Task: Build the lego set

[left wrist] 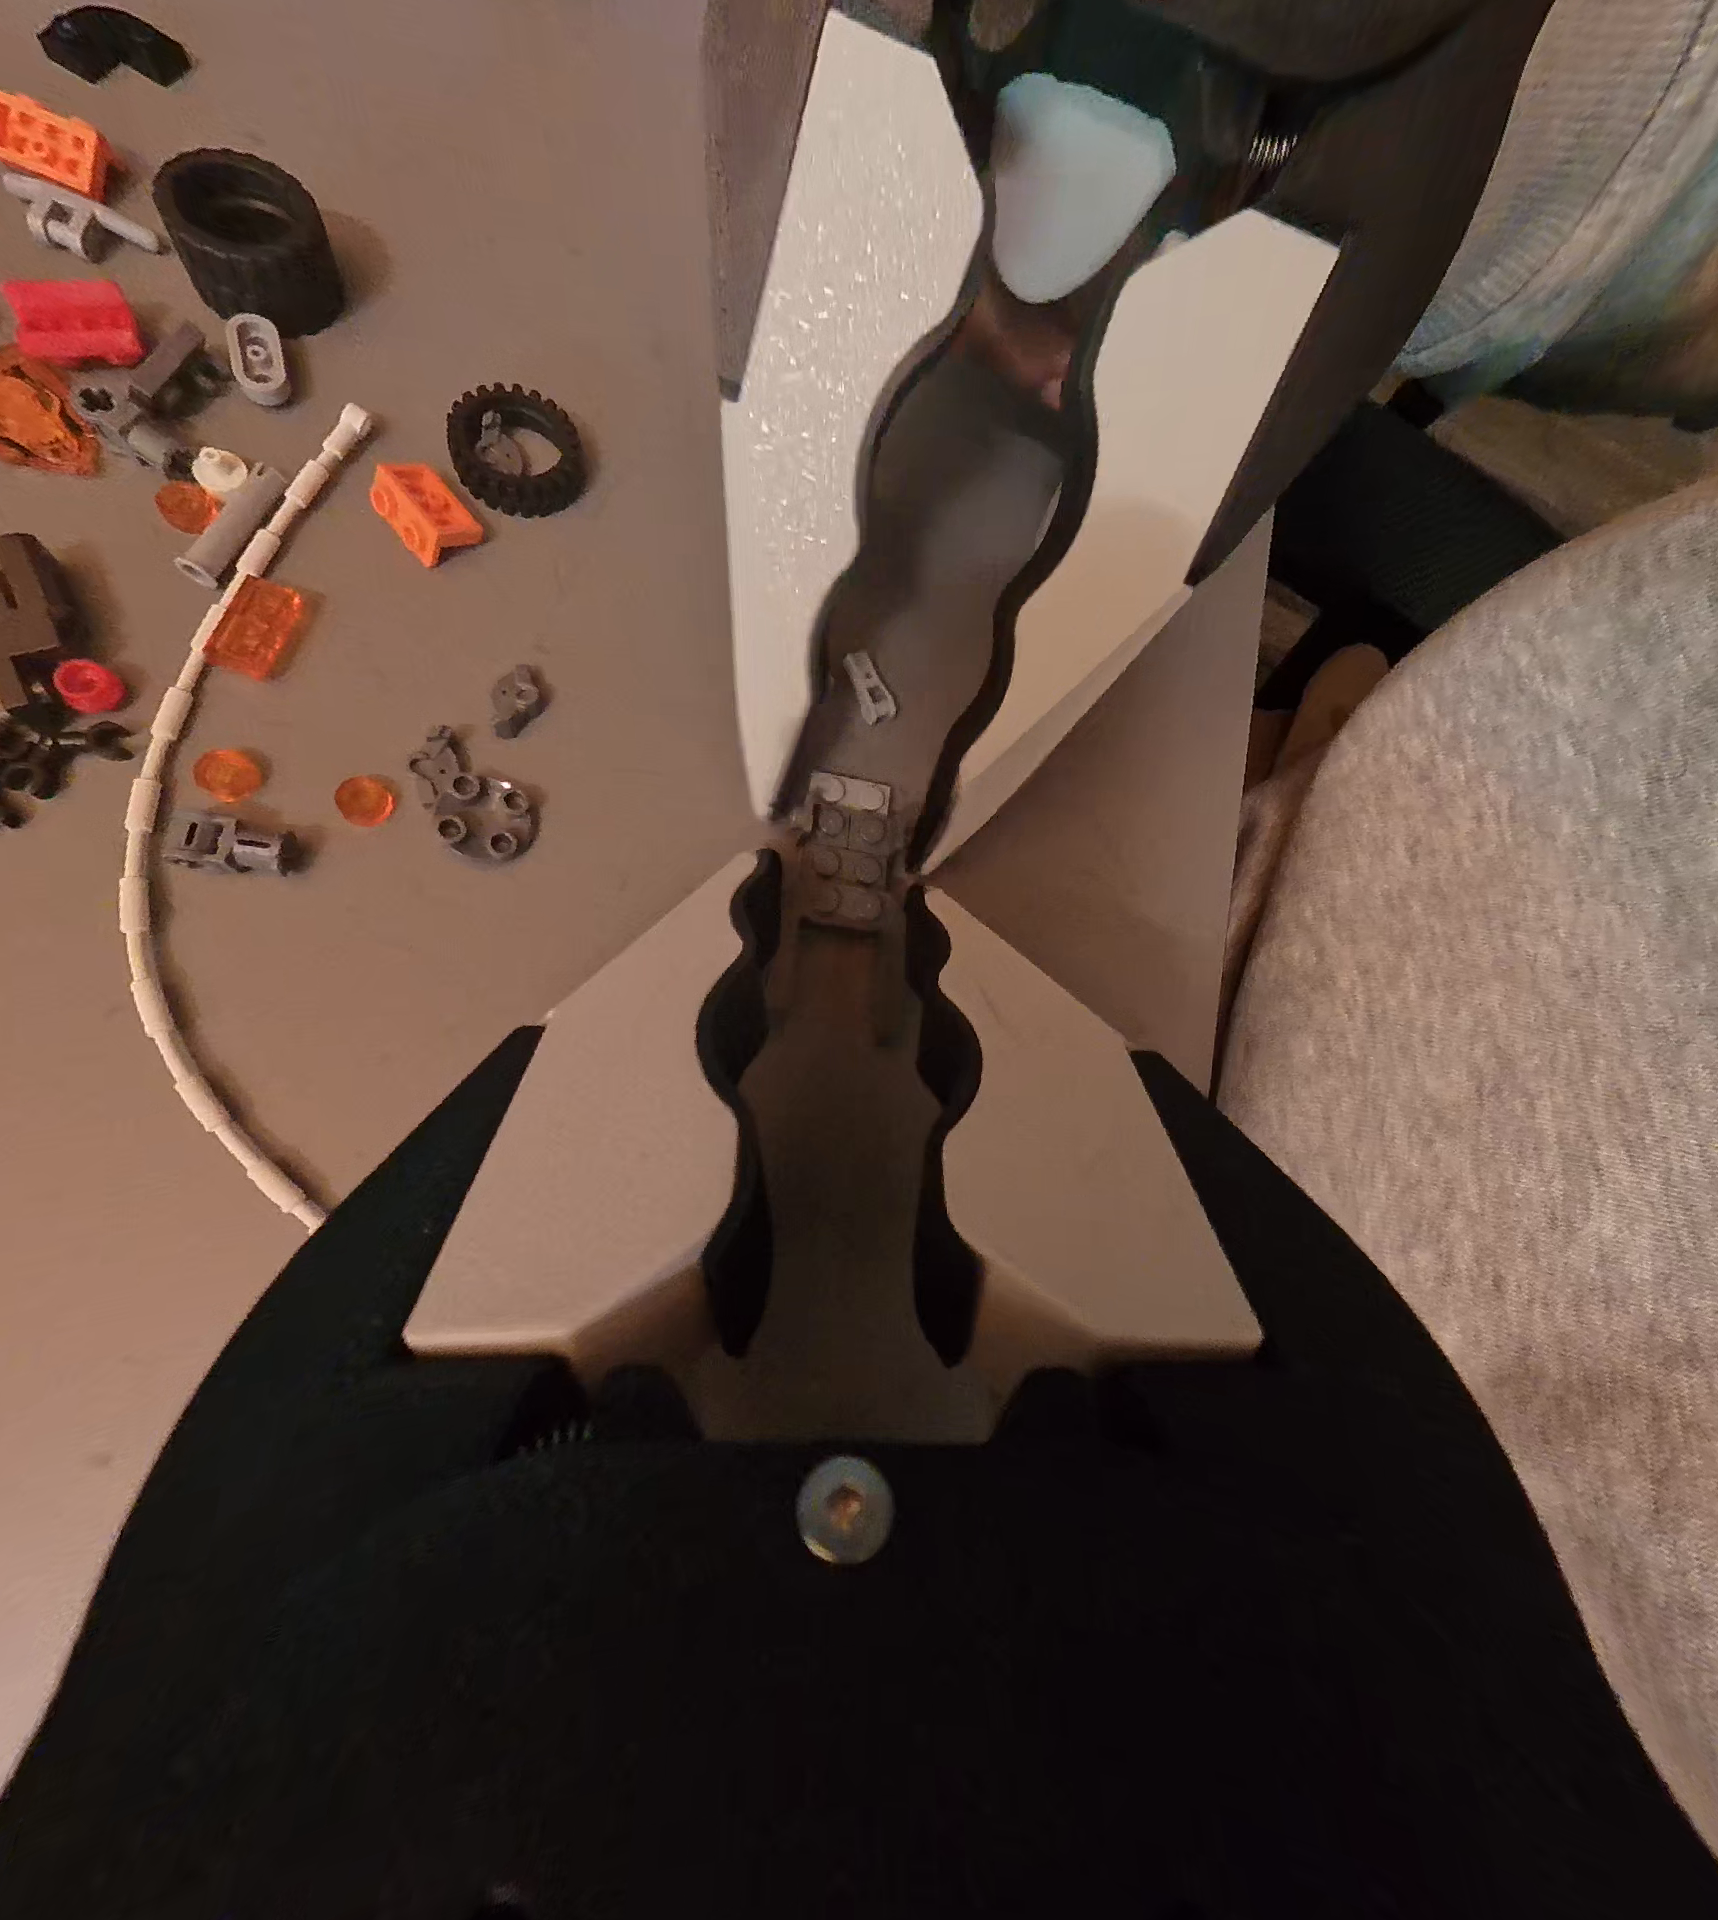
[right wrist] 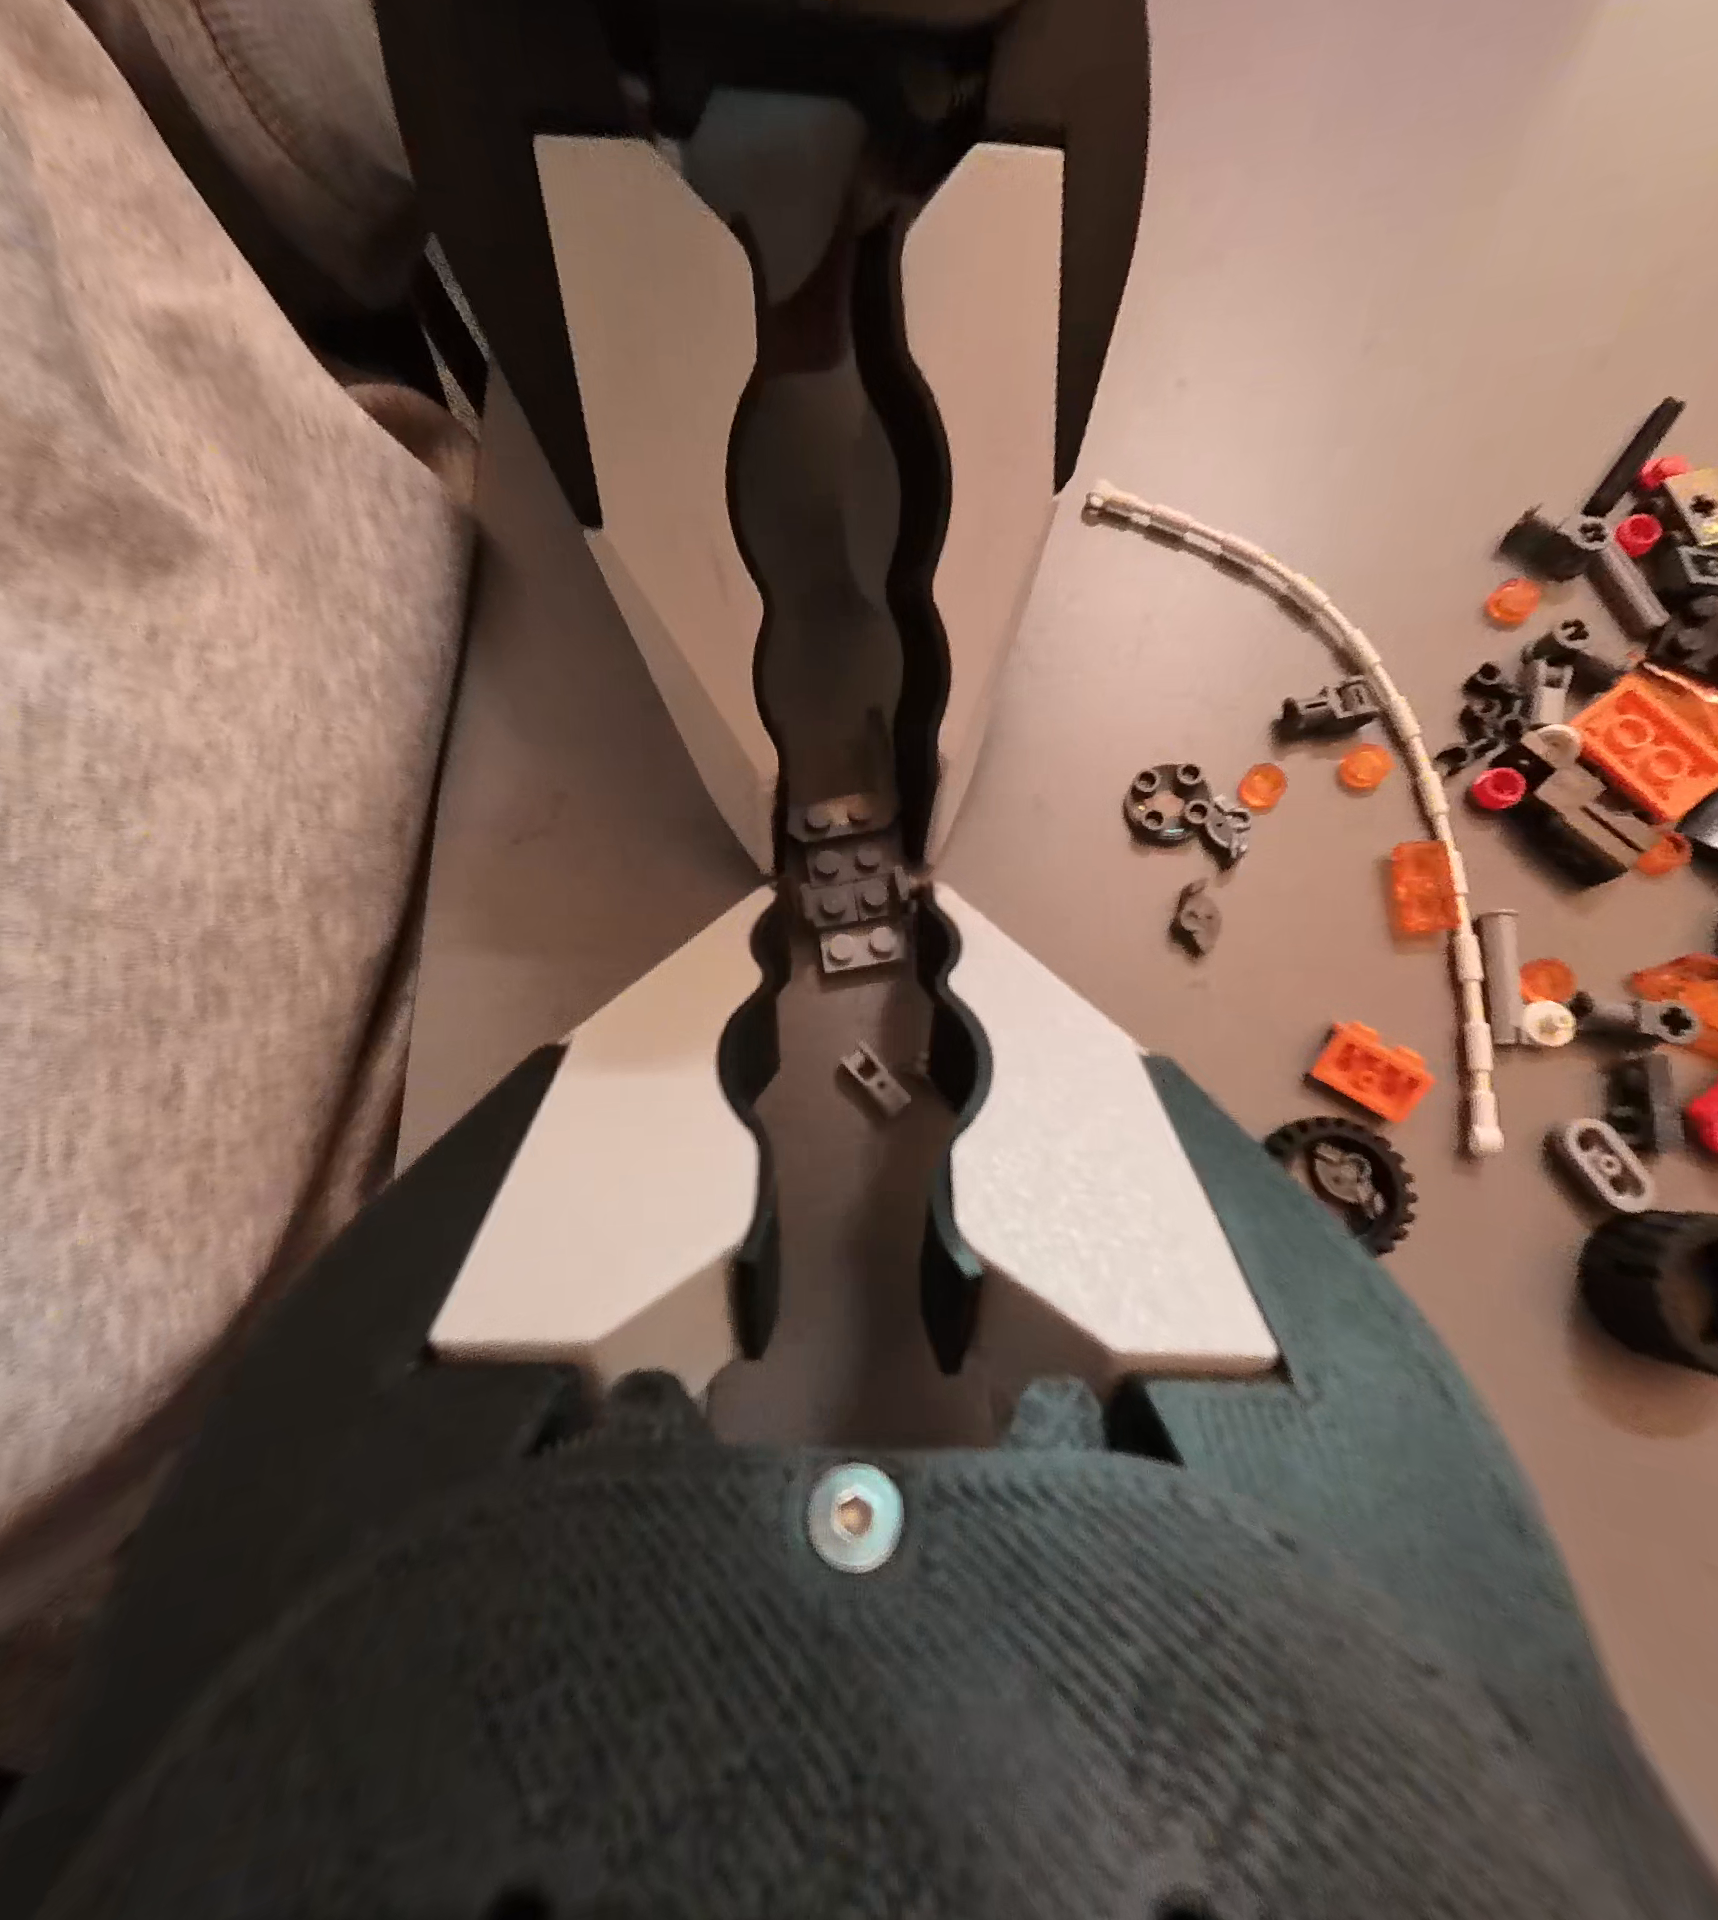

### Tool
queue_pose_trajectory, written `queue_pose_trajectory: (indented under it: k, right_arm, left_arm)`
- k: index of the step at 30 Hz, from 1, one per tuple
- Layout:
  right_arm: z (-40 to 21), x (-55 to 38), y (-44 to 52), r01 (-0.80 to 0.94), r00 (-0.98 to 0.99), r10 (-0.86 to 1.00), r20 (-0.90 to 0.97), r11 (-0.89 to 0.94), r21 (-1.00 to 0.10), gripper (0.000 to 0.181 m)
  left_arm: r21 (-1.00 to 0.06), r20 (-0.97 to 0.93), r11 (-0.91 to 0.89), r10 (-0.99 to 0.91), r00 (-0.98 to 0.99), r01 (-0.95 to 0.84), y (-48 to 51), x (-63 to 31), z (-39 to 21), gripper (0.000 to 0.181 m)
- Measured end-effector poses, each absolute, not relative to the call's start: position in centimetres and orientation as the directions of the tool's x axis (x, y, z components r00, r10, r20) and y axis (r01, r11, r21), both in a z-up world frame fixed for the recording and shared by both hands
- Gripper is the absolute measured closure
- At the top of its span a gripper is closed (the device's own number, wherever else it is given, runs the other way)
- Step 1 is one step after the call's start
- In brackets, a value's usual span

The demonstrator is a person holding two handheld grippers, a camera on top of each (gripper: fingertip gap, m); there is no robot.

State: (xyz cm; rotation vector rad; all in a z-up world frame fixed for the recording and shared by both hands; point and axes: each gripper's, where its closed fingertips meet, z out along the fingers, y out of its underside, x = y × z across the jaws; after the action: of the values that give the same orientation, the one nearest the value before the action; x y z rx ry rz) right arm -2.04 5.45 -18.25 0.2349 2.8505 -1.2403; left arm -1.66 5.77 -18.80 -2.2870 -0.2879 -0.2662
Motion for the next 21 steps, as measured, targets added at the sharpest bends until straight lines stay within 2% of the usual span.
queue_pose_trajectory:
  k: [14,21]
  right_arm:
    - [-18.37,-1.99,5.51,0.141,-0.984,0.175,-0.025,0.691,-0.709,0.159]
    - [-18.33,-1.99,5.61,0.174,-0.98,0.193,-0.056,0.675,-0.717,0.159]
  left_arm:
    - [-0.696,0.28,-0.657,0.123,0.952,0.29,5.76,-1.67,-18.84,0.159]
    - [-0.697,0.279,-0.657,0.122,0.953,0.288,5.78,-1.66,-18.84,0.159]
